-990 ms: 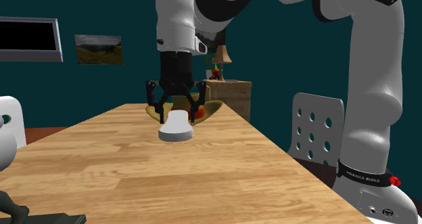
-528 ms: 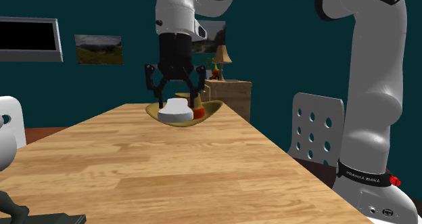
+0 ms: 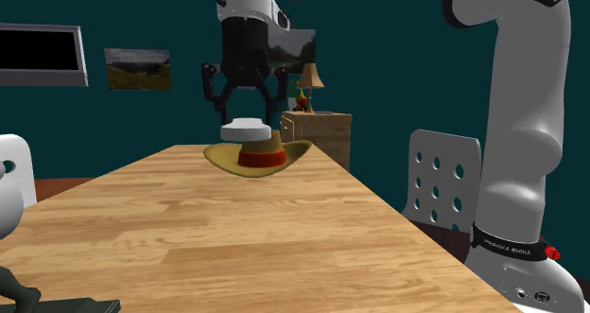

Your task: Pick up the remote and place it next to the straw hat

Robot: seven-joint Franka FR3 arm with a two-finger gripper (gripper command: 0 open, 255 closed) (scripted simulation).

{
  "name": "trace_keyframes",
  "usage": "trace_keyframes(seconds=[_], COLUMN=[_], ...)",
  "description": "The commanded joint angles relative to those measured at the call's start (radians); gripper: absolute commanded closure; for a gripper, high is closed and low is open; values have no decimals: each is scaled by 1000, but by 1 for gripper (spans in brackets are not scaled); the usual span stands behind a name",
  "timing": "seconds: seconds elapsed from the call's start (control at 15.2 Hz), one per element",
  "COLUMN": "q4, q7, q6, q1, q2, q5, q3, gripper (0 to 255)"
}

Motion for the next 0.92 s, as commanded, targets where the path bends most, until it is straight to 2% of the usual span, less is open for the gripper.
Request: trace_keyframes(seconds=[0.0,0.4,0.86], q4=[-18,-169,-290], q7=[-38,-255,-466], q6=[-6,3,-2], q1=[-18,-86,-130], q2=[-36,-216,-339], q5=[27,149,195], q3=[-14,-132,-277], gripper=[255,255,255])
